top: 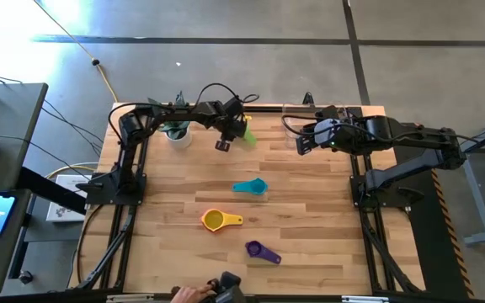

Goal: Nest measuring cups in basket
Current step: Stack the green measuring cup into the yellow measuring cup

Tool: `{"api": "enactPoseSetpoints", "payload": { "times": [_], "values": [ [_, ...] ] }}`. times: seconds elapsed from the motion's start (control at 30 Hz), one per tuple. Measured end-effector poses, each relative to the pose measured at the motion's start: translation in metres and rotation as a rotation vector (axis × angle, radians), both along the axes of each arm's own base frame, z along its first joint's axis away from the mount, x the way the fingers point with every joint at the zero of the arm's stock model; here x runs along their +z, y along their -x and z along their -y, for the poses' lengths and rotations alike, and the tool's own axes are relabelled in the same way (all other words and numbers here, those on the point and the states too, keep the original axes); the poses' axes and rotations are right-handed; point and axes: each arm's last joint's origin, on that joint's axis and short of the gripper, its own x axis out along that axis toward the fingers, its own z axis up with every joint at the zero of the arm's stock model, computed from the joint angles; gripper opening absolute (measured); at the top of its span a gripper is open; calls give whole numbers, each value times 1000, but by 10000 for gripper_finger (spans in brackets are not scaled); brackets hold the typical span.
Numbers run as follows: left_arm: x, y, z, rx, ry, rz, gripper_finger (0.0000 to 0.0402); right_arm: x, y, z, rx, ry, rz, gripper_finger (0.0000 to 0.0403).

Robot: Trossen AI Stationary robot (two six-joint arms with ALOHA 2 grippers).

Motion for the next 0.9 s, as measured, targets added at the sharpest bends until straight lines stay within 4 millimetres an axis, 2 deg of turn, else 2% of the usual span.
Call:
{"api": "enactPoseSetpoints", "payload": {
  "times": [0.23, 0.43, 0.63, 0.77, 0.9],
  "values": [
    [2, -1, 4, 94, 45, 8, 11, 0, 0, 0, 0, 0, 0, 121],
    [26, -2, 15, 214, 76, 23, 11, 0, 0, 0, 0, 0, 0, 121],
    [59, 5, 27, 488, 159, 70, 5, 0, 0, 0, -11, -11, 11, 121],
    [78, 15, 44, 673, 245, 70, 5, 0, 0, 0, -20, -24, 21, 121],
    [92, 21, 64, 785, 304, 51, 5, 0, 0, 0, -19, -31, 24, 121]
  ]
}}
